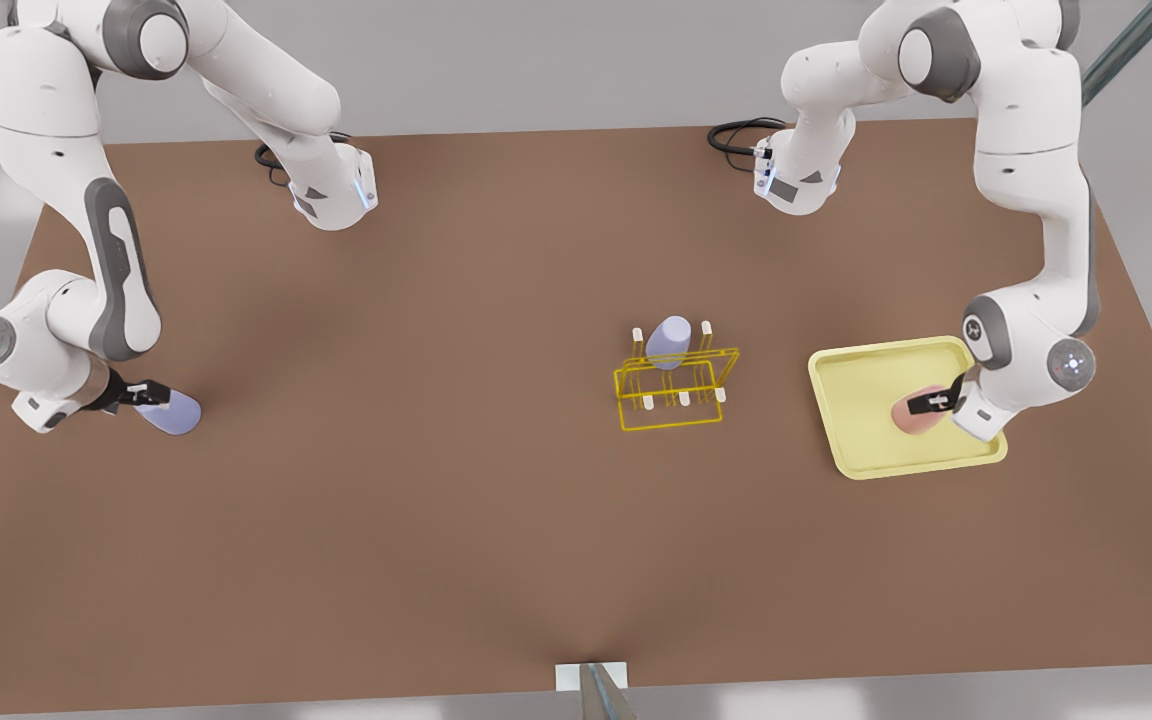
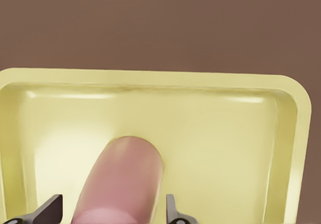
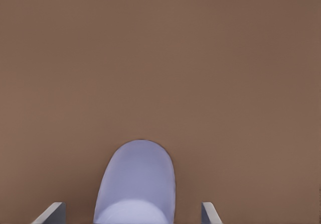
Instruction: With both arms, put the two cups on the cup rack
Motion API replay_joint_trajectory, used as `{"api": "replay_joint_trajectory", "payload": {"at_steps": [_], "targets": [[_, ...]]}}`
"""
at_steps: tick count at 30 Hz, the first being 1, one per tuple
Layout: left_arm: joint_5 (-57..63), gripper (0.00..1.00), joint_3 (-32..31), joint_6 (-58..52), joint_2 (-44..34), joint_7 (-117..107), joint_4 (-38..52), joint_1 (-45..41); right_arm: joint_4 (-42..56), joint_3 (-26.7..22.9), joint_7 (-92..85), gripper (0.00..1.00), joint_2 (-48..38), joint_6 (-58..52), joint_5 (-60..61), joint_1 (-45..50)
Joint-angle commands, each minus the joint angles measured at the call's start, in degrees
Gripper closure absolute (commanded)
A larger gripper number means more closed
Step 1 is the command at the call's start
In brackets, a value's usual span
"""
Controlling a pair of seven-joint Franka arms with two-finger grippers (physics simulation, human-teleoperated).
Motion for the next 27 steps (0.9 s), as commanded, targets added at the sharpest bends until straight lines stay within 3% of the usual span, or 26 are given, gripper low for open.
{"api": "replay_joint_trajectory", "payload": {"at_steps": [1, 7, 8, 18, 21, 27], "targets": [[-0.1, 0.0, 0.0, 4.9, 0.3, 3.3, -2.0, -0.1, -1.1, 0.0, -11.0, 0.0, 0.0, 6.6, 0.1, -0.2], [0.0, 0.0, 0.0, 5.8, 1.1, 3.4, -2.2, -0.1, -5.2, 0.0, -10.9, 0.0, 1.1, 12.5, 0.1, -1.3], [0.0, 0.15, 0.0, 5.7, 1.0, 3.4, -2.1, 0.0, -6.1, 0.0, -11.0, 0.0, 1.3, 14.3, 0.1, -1.3], [0.0, 0.15, 0.0, 5.1, 0.0, 1.7, -2.0, -0.1, -6.2, 0.1, -11.0, 0.0, 4.4, 15.3, 0.0, -2.1], [0.1, 0.15, -1.1, -2.4, -4.1, -6.3, -1.8, -1.9, -6.2, 0.1, -11.0, 0.0, 4.3, 15.3, 0.0, -2.1], [0.0, 0.15, -5.1, -6.5, -3.4, -12.4, 1.6, -2.4, -6.2, 0.4, -11.0, 0.05, 3.8, 14.6, -0.1, -2.0]]}}
